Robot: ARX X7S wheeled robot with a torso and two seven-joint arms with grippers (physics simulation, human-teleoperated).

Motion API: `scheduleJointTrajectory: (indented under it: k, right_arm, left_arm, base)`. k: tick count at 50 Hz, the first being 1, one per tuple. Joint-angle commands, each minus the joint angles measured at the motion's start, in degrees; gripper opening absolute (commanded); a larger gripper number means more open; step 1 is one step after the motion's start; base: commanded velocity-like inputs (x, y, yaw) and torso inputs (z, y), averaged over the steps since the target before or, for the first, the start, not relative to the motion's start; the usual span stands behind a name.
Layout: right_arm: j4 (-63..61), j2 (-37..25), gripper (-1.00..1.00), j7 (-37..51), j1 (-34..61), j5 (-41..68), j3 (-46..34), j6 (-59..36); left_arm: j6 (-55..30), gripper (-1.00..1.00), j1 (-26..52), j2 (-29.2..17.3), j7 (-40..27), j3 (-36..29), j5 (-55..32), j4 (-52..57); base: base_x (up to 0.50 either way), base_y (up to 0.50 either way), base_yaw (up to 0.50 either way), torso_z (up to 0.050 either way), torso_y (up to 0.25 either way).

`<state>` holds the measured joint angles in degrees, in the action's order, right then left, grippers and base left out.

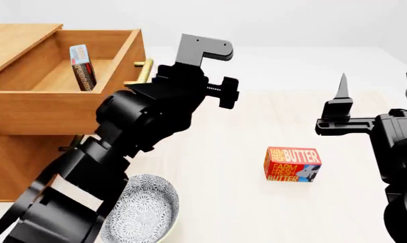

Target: Put the chocolate pudding in the top drawer of the cabinet and close it.

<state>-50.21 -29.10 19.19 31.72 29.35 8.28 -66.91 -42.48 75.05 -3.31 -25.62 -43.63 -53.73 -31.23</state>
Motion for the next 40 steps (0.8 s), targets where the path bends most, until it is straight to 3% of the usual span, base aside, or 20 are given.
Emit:
scheduleJointTrajectory:
  k: [1,12,18,27,40]
  right_arm:
    - [0.97,-0.19,1.00,0.05,-0.75,-0.39,-0.61,1.43]
    - [1.28,-0.31,1.00,-0.03,-1.81,-0.27,0.09,2.41]
    - [1.54,-0.26,1.00,0.04,-2.09,-0.25,0.06,2.84]
    - [2.13,-0.38,1.00,0.15,-2.55,-0.53,-0.33,3.66]
    - [2.45,-0.35,1.00,0.62,-2.28,-0.60,-1.49,3.69]
  left_arm:
    - [10.69,1.00,3.69,3.26,3.26,-8.76,-2.29,-16.38]
    - [22.53,1.00,7.38,3.29,1.64,-31.70,-25.66,-24.90]
    - [26.00,1.00,8.77,3.30,1.68,-40.52,-34.00,-28.88]
    - [27.79,1.00,9.47,3.30,3.02,-45.39,-38.28,-33.18]
    - [28.02,1.00,10.33,3.30,5.43,-46.52,-40.10,-39.57]
  base:
    - [0.00,0.00,0.00,0.000,0.000]
    - [0.00,0.00,0.00,0.000,0.000]
    - [0.00,0.00,0.00,0.000,0.000]
    - [0.00,0.00,0.00,0.000,0.000]
    - [0.00,0.00,0.00,0.000,0.000]
